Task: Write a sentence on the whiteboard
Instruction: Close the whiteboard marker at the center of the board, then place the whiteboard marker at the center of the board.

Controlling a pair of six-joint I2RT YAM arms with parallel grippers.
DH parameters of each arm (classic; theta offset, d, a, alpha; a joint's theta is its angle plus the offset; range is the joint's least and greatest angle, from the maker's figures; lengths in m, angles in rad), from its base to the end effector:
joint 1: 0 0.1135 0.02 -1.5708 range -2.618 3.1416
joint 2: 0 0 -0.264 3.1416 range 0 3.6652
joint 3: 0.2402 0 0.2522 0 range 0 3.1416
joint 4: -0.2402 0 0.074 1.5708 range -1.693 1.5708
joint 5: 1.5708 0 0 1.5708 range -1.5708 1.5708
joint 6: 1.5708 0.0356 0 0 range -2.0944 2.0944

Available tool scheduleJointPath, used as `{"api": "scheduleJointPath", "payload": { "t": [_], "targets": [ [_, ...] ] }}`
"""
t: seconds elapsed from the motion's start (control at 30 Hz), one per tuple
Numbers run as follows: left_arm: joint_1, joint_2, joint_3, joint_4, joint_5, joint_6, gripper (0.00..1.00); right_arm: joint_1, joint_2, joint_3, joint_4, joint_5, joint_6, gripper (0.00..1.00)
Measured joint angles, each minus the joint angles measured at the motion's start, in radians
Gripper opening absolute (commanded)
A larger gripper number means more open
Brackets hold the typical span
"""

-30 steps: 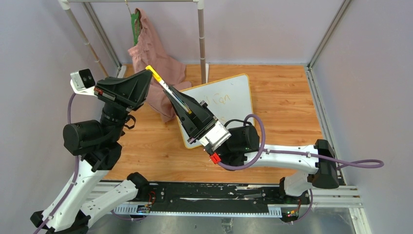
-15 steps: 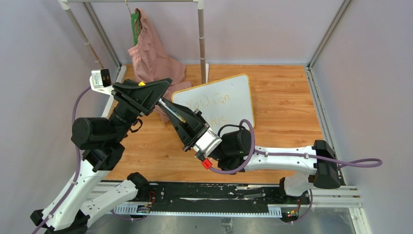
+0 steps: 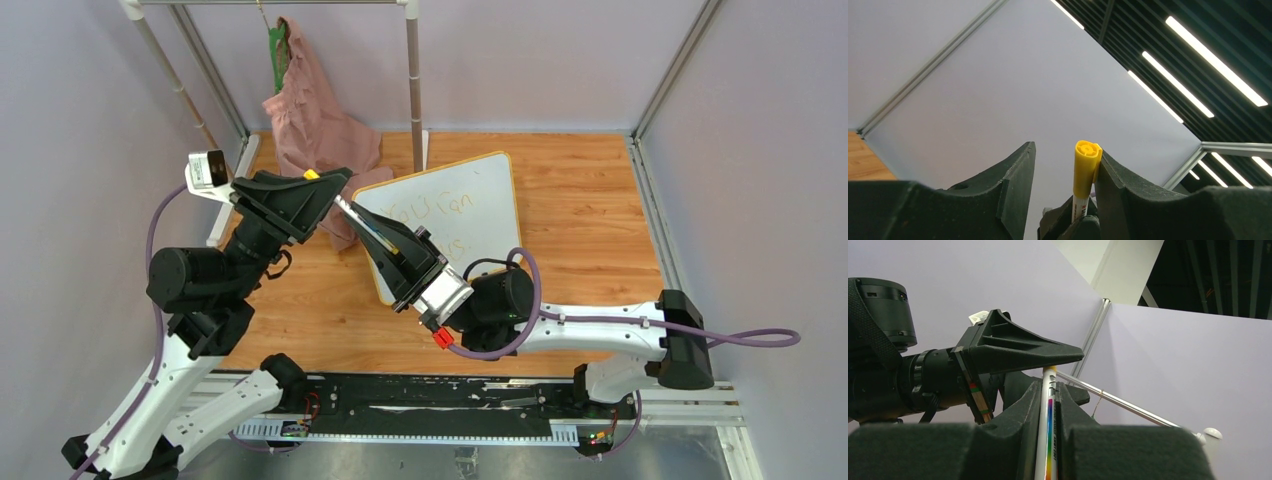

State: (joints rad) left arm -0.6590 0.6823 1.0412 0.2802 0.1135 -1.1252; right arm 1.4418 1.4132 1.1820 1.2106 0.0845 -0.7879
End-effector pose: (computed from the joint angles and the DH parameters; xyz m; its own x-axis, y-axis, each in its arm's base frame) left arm 0.0854 -0.0713 0.4874 -0.4106 -0.8160 -0.4069 0.7187 -0.0150 -0.6951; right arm 0.0405 0.2890 0.4674 0.7715 0.4567 -0.4429 -0.6170 0.7069 -0.3458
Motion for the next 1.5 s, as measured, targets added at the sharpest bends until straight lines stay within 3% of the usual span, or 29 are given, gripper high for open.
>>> {"api": "scheduleJointPath", "payload": {
  "t": [0.43,0.67,0.87,0.93,1.03,1.17,1.3,1.4,1.5],
  "targets": [
    [0.000,0.006,-0.002,-0.013,0.002,-0.002,0.42,0.000,-0.008,-0.018,0.002,0.035,-0.021,0.00],
    [0.000,0.002,-0.018,-0.011,0.000,-0.011,0.24,0.000,-0.009,-0.033,0.000,0.061,-0.027,0.00],
    [-0.004,0.002,-0.023,-0.014,0.000,-0.025,0.00,0.000,-0.018,-0.050,-0.002,0.073,-0.033,0.00],
    [-0.005,0.003,-0.023,-0.014,0.003,-0.027,0.00,0.000,-0.023,-0.054,-0.003,0.073,-0.033,0.01],
    [-0.005,0.004,-0.025,-0.015,0.007,-0.029,0.00,0.000,-0.029,-0.062,-0.006,0.074,-0.033,0.08],
    [-0.005,0.003,-0.034,-0.018,0.007,-0.029,0.00,0.002,-0.043,-0.076,-0.018,0.084,-0.031,0.29],
    [-0.005,0.003,-0.041,-0.025,-0.012,-0.018,0.00,0.012,-0.074,-0.089,-0.063,0.094,-0.018,0.40],
    [-0.005,0.005,-0.042,-0.029,-0.024,-0.011,0.00,0.030,-0.112,-0.089,-0.116,0.105,-0.005,0.62],
    [-0.005,0.005,-0.042,-0.029,-0.035,-0.007,0.00,0.047,-0.151,-0.089,-0.179,0.126,0.011,0.76]
  ]
}}
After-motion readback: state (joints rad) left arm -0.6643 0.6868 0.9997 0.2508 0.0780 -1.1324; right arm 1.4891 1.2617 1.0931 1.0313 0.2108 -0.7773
